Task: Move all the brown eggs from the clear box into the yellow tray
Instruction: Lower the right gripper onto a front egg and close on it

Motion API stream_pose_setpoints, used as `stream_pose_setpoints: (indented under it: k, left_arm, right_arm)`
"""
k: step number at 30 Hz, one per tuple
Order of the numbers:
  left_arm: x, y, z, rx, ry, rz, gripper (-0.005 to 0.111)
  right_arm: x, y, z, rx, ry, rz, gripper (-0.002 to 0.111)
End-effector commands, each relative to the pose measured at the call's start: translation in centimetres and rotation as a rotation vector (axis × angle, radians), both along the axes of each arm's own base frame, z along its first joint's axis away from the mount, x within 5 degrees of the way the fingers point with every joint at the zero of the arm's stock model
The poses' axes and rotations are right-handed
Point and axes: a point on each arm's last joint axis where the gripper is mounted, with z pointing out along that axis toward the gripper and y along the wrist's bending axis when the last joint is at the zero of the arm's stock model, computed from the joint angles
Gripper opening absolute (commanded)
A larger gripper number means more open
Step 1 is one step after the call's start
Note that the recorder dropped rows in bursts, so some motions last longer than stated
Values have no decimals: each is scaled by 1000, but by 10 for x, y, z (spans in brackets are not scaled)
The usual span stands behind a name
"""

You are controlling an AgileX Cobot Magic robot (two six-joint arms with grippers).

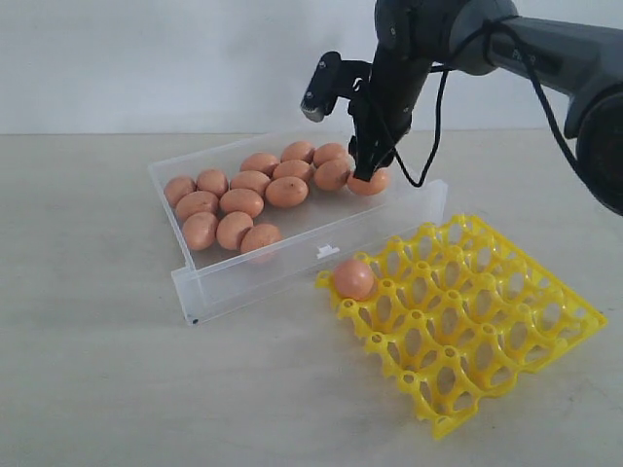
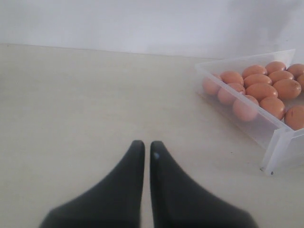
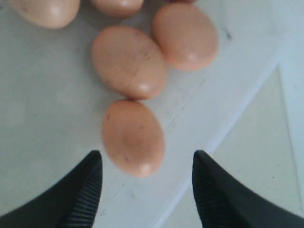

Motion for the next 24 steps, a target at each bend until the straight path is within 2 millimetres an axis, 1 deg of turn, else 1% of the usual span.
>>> stream_pose_setpoints:
  k: [1, 4, 5, 8, 14, 19, 24]
  left_arm:
    - [0, 0, 0, -4, -5, 3, 4]
    - [0, 0, 0, -4, -5, 3, 4]
    - [0, 0, 0, -4, -5, 3, 4]
    - [0, 0, 0, -4, -5, 3, 4]
    - [0, 0, 0, -4, -5, 3, 4]
    - [0, 0, 0, -4, -5, 3, 4]
    - [0, 0, 0, -4, -5, 3, 4]
  right_arm:
    - [4, 6, 6, 37, -56, 24, 50]
    - [5, 7, -2, 10, -43, 69, 50]
    - [5, 8, -8, 4, -34, 77, 50]
    - [5, 11, -19, -1, -16, 84, 50]
    - [7, 12, -39, -13, 19, 90, 50]
    - [10, 13, -44, -40, -5, 154, 50]
    - [13, 12, -45, -37, -31, 158, 50]
